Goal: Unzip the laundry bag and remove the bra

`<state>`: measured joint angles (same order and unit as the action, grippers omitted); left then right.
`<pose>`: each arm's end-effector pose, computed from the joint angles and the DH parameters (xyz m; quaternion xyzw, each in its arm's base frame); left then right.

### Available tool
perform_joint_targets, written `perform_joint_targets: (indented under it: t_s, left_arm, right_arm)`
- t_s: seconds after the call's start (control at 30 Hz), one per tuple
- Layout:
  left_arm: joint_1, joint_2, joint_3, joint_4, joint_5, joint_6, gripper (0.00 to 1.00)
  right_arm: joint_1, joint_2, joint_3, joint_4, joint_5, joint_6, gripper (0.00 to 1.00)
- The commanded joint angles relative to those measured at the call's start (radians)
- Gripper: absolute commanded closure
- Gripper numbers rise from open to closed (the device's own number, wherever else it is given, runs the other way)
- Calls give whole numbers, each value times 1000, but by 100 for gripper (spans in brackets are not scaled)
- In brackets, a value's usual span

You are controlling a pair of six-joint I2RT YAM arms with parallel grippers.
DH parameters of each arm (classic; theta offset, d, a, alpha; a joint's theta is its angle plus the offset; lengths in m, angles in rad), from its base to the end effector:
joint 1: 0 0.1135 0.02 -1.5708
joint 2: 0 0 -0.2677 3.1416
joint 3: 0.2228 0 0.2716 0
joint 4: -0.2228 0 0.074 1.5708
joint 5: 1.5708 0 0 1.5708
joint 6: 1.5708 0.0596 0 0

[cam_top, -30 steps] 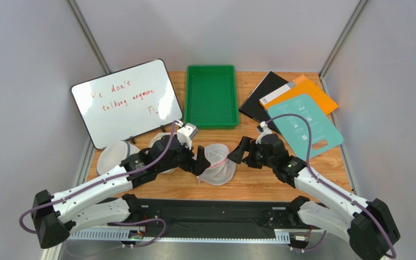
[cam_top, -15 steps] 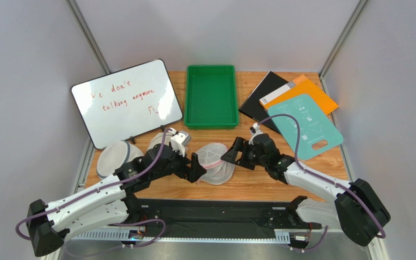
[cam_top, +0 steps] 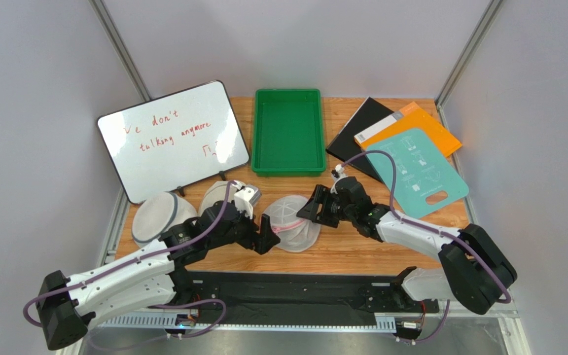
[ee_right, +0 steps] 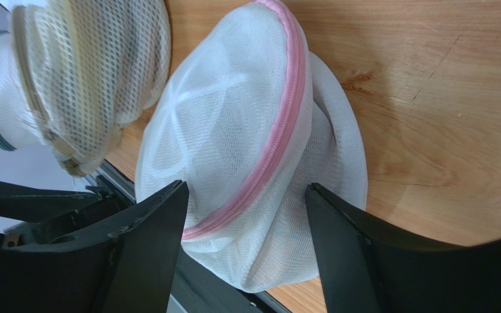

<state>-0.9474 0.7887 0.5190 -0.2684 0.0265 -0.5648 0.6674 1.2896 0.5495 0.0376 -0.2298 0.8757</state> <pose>0.1256 -0.1774 0.2222 0.1718 0.8524 -0.3471 0.3512 0.2135 0.1855 0.1511 0.0457 0.9014 0.3659 0.2270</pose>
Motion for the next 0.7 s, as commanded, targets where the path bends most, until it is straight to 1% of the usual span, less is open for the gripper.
perform_joint_targets:
  t_s: [0.0,0.03,0.1,0.13,0.23,0.3,0.33,0.5,0.6,0.67]
  left_arm:
    - [-4,6,-8,29,15,-21,6]
    - [-4,7,-14,29,15,-21,6]
    - [-4,9,-22,35,15,-23,6]
    - [-4,12,-25,40,16,-26,6]
    - [-4,27,-36,60,24,-27,8]
    - [-4,40,-45,73,29,-27,11]
    - [-4,53,-48,89,29,-23,13]
    - [-4,113,-31,101,-6,-30,14]
    - [-4,164,-31,147,-20,-52,14]
    - [-4,210,-36,213,-25,-63,16]
  right_arm:
    - [9,34,29,74,-28,8,40]
    - [9,39,33,73,-26,3,49]
    - [11,49,47,44,-14,-13,60]
    - [9,54,64,29,-3,-30,73]
    - [3,74,81,-5,-17,-64,86]
    - [-11,92,95,-10,-48,-93,91]
    - [-17,97,101,-16,-74,-134,100]
    - [-101,96,125,-102,-155,-240,100]
    - [-147,102,122,-116,-236,-280,100]
    - [-157,112,122,-128,-281,-300,100]
